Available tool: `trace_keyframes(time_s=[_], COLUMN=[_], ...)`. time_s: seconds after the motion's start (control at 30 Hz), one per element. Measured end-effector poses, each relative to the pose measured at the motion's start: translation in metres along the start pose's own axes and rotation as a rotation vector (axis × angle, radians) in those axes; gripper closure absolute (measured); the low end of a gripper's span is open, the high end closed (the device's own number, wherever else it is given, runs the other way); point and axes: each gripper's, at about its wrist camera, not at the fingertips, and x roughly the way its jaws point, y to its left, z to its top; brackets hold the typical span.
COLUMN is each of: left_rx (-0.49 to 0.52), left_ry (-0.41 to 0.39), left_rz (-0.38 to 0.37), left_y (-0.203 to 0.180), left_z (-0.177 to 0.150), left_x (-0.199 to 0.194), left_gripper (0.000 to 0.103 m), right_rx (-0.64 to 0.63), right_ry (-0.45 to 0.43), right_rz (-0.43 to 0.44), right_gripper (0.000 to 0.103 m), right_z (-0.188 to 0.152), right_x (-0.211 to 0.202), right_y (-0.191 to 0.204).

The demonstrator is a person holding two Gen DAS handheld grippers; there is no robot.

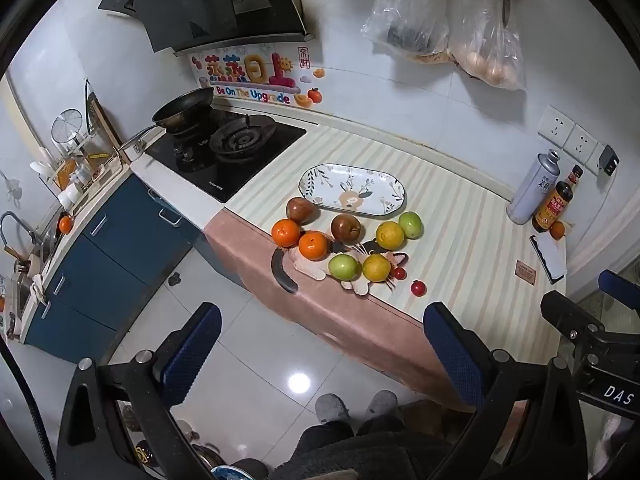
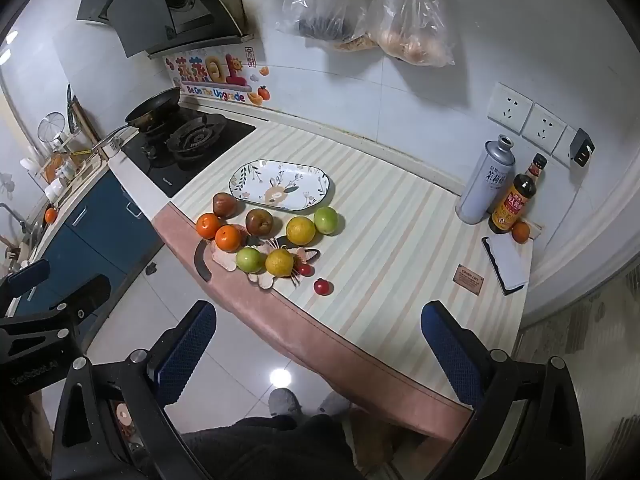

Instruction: Organize fruits

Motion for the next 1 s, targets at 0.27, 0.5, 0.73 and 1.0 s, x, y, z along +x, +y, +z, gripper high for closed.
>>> trace_keyframes(time_s=[0.27, 0.5, 0.73, 1.0], left_rx=[0.002, 0.0, 0.002, -0.001], left_ry=[-0.006, -0.006, -0.002, -0.008], left_rz=[0.01, 0.003, -0.002, -0.007], left_y=[-0.002, -0.006, -0.008, -0.005], left_z=[0.001, 0.003, 0.002, 0.002], left_x=[0.0, 0.005, 0.002, -0.002], left_gripper=[0.0, 0.0, 0.0, 0.0], right_rx=[-0.003, -0.004, 0.002, 0.001], right_ry=[0.006, 0.008, 0.013, 0.015], right_rz=[-0.003, -0.004, -0.006, -0.003], right_gripper=[0.0, 0.0, 0.0, 0.0], right_z=[0.001, 0.003, 0.006, 0.005], right_x=[0.0, 0.0, 0.0, 0.0], right_y=[0.0, -0.001, -0.004, -0.003])
